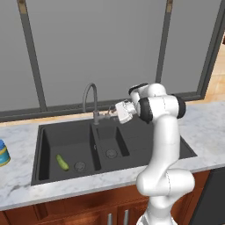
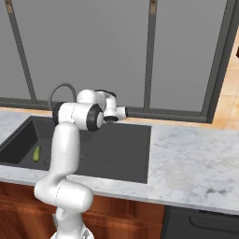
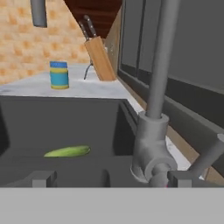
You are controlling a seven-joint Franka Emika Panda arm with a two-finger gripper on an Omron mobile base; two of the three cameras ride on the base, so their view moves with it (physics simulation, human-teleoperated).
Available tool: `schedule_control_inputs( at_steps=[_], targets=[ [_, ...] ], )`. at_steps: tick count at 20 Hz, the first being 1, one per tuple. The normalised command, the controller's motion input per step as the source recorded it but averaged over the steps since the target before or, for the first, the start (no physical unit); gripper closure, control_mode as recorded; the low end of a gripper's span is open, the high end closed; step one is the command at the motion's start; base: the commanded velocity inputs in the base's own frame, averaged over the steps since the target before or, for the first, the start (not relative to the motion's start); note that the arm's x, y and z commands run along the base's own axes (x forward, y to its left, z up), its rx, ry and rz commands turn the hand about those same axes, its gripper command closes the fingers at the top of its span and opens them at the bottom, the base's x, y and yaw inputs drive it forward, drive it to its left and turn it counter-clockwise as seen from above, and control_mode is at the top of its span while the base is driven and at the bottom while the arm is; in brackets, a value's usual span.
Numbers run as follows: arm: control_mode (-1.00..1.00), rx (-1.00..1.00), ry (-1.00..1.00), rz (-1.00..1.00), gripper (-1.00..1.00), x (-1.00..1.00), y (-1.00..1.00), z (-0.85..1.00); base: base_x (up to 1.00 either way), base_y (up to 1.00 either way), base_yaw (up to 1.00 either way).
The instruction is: Turn on the sink faucet. Then move the cucumber from the counter to the sink. Turn off the sink. Move the vegetable from the sink to the pot next to the stove. Finally move the pot to the rear left burner.
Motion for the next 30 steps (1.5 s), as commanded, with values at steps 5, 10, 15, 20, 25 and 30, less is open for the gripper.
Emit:
schedule_control_inputs(
  at_steps=[5, 10, 15, 20, 25, 30],
  targets=[
    [-1.00, 0.03, -0.07, 0.00, -1.00, -0.56, -0.03, 0.01, 0.00, 0.00, 0.00],
    [-1.00, 0.00, -0.08, 0.00, -1.00, -0.75, 0.03, 0.20, 0.00, 0.00, 0.00],
    [-1.00, 0.00, -0.10, 0.00, -1.00, -0.80, 0.24, 0.37, 0.00, 0.00, 0.00],
    [-1.00, 0.00, -0.07, 0.00, -1.00, -0.77, 0.37, 0.37, 0.00, 0.00, 0.00],
    [-1.00, 0.00, -0.01, 0.00, -1.00, -0.74, 0.55, 0.26, 0.00, 0.00, 0.00],
    [-1.00, 0.00, 0.03, 0.00, -1.00, -0.65, 0.67, 0.21, 0.00, 0.00, 0.00]
  ],
)
